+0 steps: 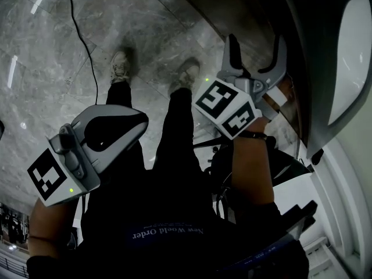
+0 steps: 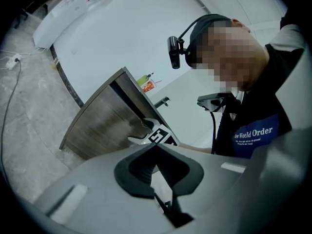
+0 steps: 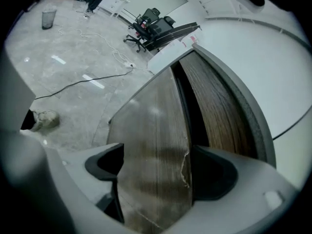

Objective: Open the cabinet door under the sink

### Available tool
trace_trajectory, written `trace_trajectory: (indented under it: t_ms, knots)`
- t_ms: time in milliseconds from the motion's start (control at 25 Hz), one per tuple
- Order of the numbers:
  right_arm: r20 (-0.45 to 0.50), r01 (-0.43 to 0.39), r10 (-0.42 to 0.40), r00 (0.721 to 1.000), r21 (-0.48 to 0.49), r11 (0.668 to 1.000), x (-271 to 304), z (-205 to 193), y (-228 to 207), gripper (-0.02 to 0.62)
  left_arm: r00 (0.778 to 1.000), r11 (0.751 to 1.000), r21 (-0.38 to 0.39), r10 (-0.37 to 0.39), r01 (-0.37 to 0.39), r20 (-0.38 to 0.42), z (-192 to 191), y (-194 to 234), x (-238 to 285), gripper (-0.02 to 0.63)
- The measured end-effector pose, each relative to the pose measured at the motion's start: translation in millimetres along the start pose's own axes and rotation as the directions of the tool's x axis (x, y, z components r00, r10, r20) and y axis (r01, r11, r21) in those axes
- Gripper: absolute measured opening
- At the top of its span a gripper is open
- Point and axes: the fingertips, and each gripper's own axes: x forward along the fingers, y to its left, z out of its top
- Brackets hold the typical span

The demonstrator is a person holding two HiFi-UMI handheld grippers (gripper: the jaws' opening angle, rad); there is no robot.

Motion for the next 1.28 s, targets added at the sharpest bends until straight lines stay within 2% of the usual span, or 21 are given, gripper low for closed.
trace_trajectory:
  t_ms: [120, 240, 400, 560, 720, 840, 960, 1080, 1160, 1280]
  knots:
    - [0.003, -0.161, 0.161, 0.987, -0.007, 0.987, -12.8, 2.6, 4.8, 0.428, 1.000, 1.000, 0.001, 0.001, -0.001, 0.008, 2.2, 1.1, -3.7, 0.002]
    - [0.025, -0.317, 0.316, 0.948, 0.018, 0.948, -24.2, 3.0, 7.2, 0.412, 1.000, 1.000, 0.000, 0.005, -0.005, 0.023, 1.7, 0.2, -4.7, 0.002]
    - [0.086, -0.507, 0.501, 0.861, 0.067, 0.859, -38.1, 11.7, 7.6, 0.362, 0.999, 1.000, -0.003, -0.005, 0.005, 0.032, 2.7, -4.3, -5.7, 0.002]
    - [0.129, -0.649, 0.636, 0.761, 0.114, 0.753, -56.4, 19.5, 10.3, 0.307, 0.999, 1.000, -0.012, -0.005, 0.005, 0.039, 3.5, -8.2, -6.6, 0.002]
    - [0.179, -0.712, 0.689, 0.703, 0.185, 0.678, -65.7, 25.1, 13.8, 0.256, 0.999, 1.000, -0.018, -0.004, 0.005, 0.048, 2.5, -11.1, -8.6, 0.002]
    - [0.213, -0.721, 0.691, 0.691, 0.286, 0.632, -60.9, 23.3, 8.1, 0.198, 0.998, 1.000, -0.025, -0.002, 0.004, 0.057, 2.4, -13.2, -11.6, 0.002]
    - [0.240, -0.737, 0.709, 0.663, 0.371, 0.564, -52.7, 17.2, 13.7, 0.187, 0.997, 0.999, -0.047, -0.001, 0.005, 0.082, 4.3, -14.9, -15.6, 0.002]
    - [0.206, -0.736, 0.731, 0.650, 0.408, 0.540, -44.0, 5.6, 29.7, 0.174, 0.996, 0.999, -0.054, 0.001, 0.004, 0.091, 5.2, -17.8, -17.5, 0.002]
    - [0.201, -0.730, 0.732, 0.651, 0.432, 0.530, -43.2, 5.0, 31.7, 0.103, 0.996, 0.998, -0.057, 0.002, 0.004, 0.094, 6.4, -17.9, -19.2, 0.002]
    - [0.202, -0.729, 0.733, 0.650, 0.440, 0.525, -47.3, 9.7, 35.3, 0.095, 0.995, 0.998, -0.060, 0.010, -0.004, 0.101, 7.3, -15.3, -22.5, 0.002]
